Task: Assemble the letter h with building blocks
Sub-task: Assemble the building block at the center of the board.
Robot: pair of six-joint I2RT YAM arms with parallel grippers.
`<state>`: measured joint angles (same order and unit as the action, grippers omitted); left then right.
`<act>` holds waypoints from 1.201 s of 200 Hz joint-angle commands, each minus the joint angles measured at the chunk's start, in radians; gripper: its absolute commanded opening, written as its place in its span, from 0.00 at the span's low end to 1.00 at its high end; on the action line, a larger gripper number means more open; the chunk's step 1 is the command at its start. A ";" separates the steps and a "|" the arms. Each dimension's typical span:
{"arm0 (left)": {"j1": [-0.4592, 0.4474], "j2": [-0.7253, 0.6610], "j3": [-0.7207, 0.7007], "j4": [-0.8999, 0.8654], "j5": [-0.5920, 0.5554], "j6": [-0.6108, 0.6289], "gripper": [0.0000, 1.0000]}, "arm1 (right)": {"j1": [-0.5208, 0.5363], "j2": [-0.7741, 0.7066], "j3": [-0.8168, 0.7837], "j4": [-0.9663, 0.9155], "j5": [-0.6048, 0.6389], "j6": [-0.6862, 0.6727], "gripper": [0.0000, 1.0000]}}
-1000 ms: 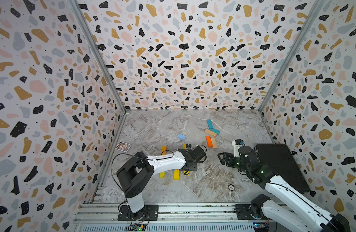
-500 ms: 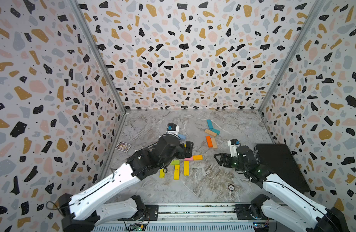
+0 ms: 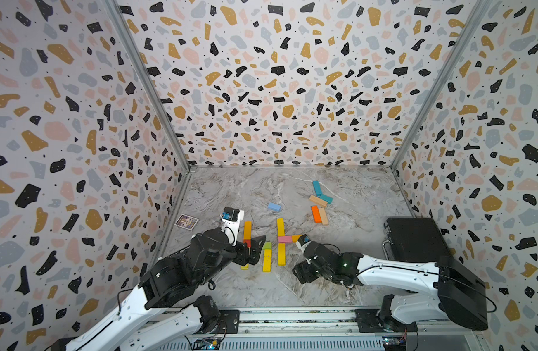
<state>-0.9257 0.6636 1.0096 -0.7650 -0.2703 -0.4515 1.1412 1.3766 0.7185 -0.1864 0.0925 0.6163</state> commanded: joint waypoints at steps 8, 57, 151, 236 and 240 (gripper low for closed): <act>0.004 -0.054 -0.022 -0.034 0.018 0.072 0.99 | 0.058 0.070 0.092 -0.067 0.125 -0.014 0.80; 0.004 -0.123 -0.069 -0.025 0.011 0.094 0.99 | 0.086 0.201 0.221 -0.135 0.199 0.000 0.82; 0.004 -0.149 -0.100 -0.022 0.002 0.111 0.99 | 0.111 0.363 0.377 -0.168 0.354 0.014 0.85; 0.004 -0.156 -0.103 -0.026 -0.019 0.118 0.99 | 0.111 0.466 0.472 -0.223 0.369 -0.027 0.85; 0.004 -0.157 -0.104 -0.025 -0.019 0.118 0.99 | 0.111 0.469 0.476 -0.225 0.371 -0.027 0.85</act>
<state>-0.9257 0.5152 0.9203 -0.8078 -0.2718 -0.3508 1.2461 1.8351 1.1542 -0.3542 0.4389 0.6018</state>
